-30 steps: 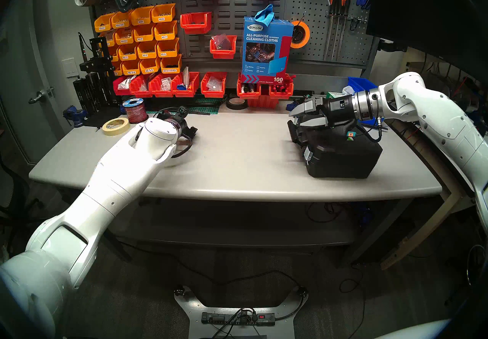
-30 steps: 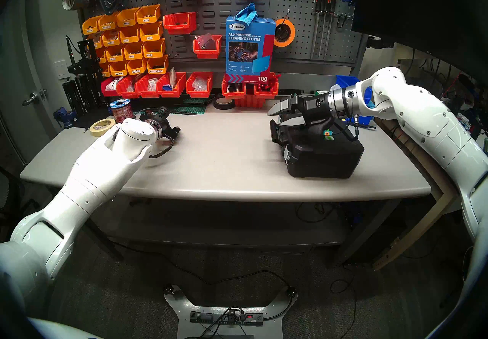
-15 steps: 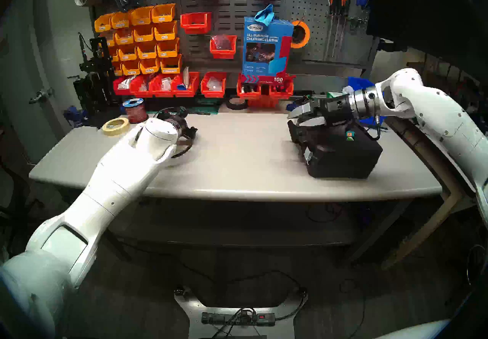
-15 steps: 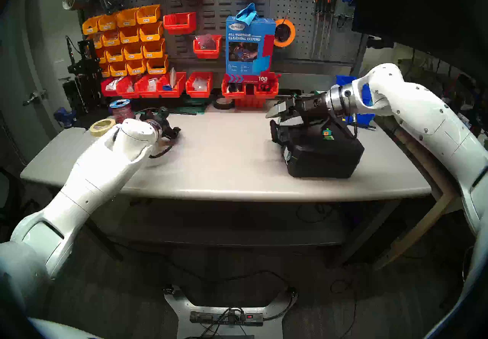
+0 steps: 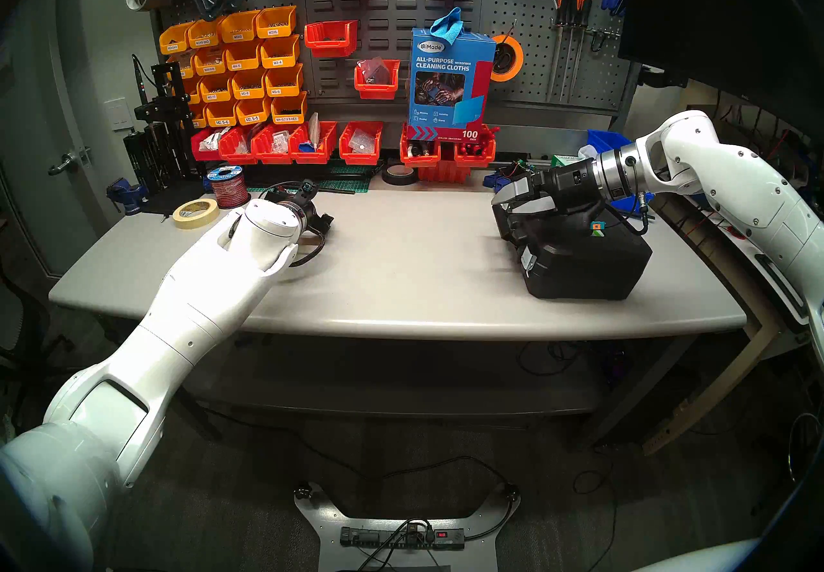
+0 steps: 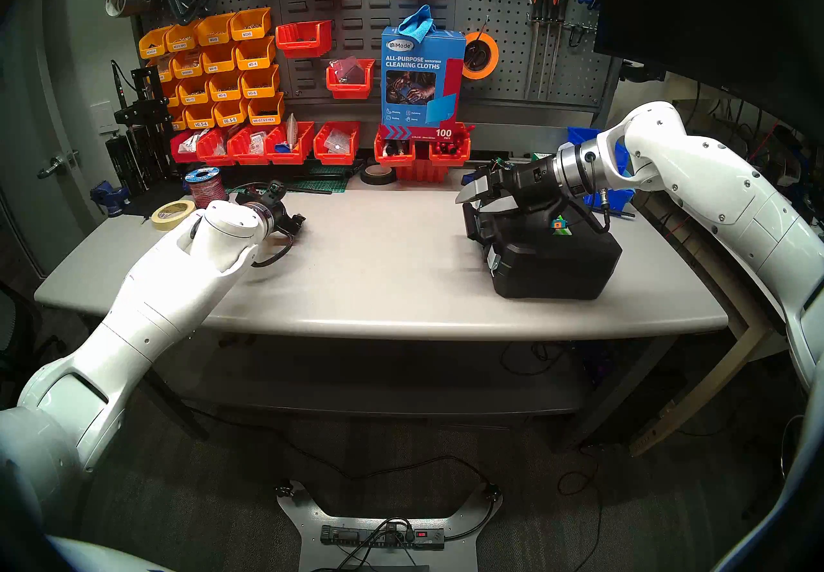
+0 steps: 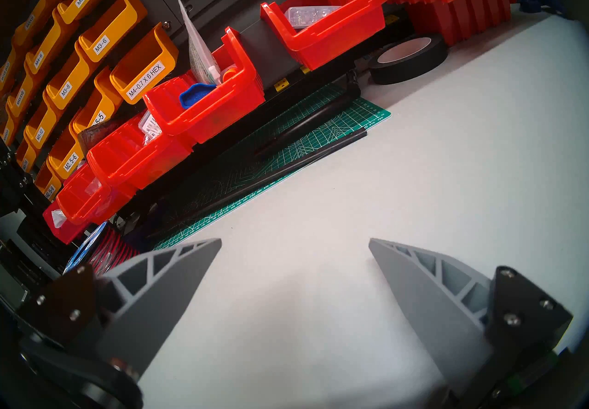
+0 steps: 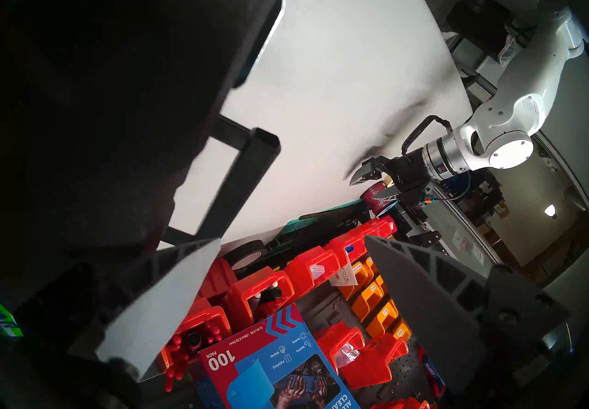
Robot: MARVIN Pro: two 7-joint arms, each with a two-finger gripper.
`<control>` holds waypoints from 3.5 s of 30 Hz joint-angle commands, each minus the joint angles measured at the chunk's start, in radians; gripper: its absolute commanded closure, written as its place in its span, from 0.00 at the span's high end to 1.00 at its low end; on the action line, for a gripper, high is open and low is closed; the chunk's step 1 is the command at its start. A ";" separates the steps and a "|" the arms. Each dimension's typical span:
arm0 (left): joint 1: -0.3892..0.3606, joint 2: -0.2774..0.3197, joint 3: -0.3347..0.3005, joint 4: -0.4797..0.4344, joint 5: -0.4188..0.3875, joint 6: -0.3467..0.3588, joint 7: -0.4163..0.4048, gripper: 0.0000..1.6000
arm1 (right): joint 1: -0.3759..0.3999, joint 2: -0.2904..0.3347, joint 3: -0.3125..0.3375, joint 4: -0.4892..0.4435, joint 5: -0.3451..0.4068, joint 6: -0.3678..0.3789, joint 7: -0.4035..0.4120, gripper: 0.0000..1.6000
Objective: Open the tool box
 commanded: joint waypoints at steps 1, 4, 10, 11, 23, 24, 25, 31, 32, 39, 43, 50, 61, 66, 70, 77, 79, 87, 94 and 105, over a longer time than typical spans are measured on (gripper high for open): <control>-0.013 -0.002 -0.003 -0.008 0.001 -0.003 0.000 1.00 | 0.019 0.022 -0.044 -0.004 -0.047 0.001 0.003 1.00; -0.013 -0.002 -0.003 -0.008 0.000 -0.003 0.001 1.00 | 0.032 0.025 -0.058 -0.006 -0.061 0.001 0.005 1.00; -0.012 -0.002 -0.003 -0.008 -0.001 -0.003 0.002 1.00 | 0.060 0.023 -0.080 -0.014 -0.089 0.001 0.007 1.00; -0.012 -0.002 -0.003 -0.008 -0.001 -0.003 0.003 1.00 | 0.066 0.022 -0.084 -0.015 -0.094 0.001 0.007 1.00; -0.011 -0.001 -0.003 -0.008 -0.003 -0.003 0.006 1.00 | 0.120 -0.002 -0.132 -0.039 -0.158 0.001 0.013 1.00; -0.011 -0.001 -0.003 -0.008 -0.004 -0.003 0.006 1.00 | 0.124 -0.005 -0.138 -0.043 -0.164 0.001 0.013 1.00; -0.011 -0.001 -0.002 -0.008 -0.004 -0.003 0.006 1.00 | 0.128 -0.008 -0.143 -0.046 -0.170 0.001 0.013 1.00; -0.010 -0.001 -0.002 -0.008 -0.005 -0.003 0.008 1.00 | 0.146 -0.033 -0.176 -0.069 -0.205 0.001 0.017 1.00; -0.010 -0.001 -0.002 -0.008 -0.005 -0.003 0.008 1.00 | 0.149 -0.038 -0.182 -0.073 -0.212 0.001 0.018 1.00; -0.009 -0.001 -0.002 -0.008 -0.006 -0.003 0.010 1.00 | 0.167 -0.058 -0.223 -0.093 -0.256 0.001 0.025 1.00; -0.009 -0.001 -0.002 -0.008 -0.007 -0.003 0.011 1.00 | 0.181 -0.068 -0.246 -0.106 -0.284 0.001 0.028 1.00; -0.008 -0.001 -0.002 -0.008 -0.008 -0.003 0.013 1.00 | 0.210 -0.081 -0.282 -0.123 -0.329 0.001 0.035 1.00; -0.008 -0.001 -0.002 -0.009 -0.010 -0.003 0.016 1.00 | 0.250 -0.082 -0.339 -0.134 -0.400 0.001 0.029 1.00; -0.008 -0.001 -0.002 -0.009 -0.011 -0.003 0.017 1.00 | 0.272 -0.085 -0.374 -0.142 -0.439 0.001 0.020 1.00; -0.007 -0.002 -0.002 -0.009 -0.011 -0.003 0.019 1.00 | 0.288 -0.088 -0.399 -0.147 -0.465 0.001 0.012 0.90; -0.007 -0.002 -0.002 -0.009 -0.012 -0.003 0.021 1.00 | 0.315 -0.095 -0.442 -0.151 -0.520 0.001 0.005 0.47; -0.007 -0.002 -0.002 -0.009 -0.013 -0.003 0.021 1.00 | 0.318 -0.096 -0.448 -0.151 -0.527 0.001 0.002 0.43; -0.008 -0.002 -0.002 -0.010 -0.014 -0.004 0.023 1.00 | 0.344 -0.119 -0.506 -0.164 -0.569 0.001 -0.036 0.00; -0.009 -0.002 -0.001 -0.011 -0.015 -0.004 0.024 1.00 | 0.367 -0.139 -0.560 -0.194 -0.611 0.001 -0.088 0.00; -0.010 -0.002 -0.001 -0.011 -0.016 -0.004 0.025 1.00 | 0.391 -0.126 -0.633 -0.218 -0.691 0.001 -0.148 0.00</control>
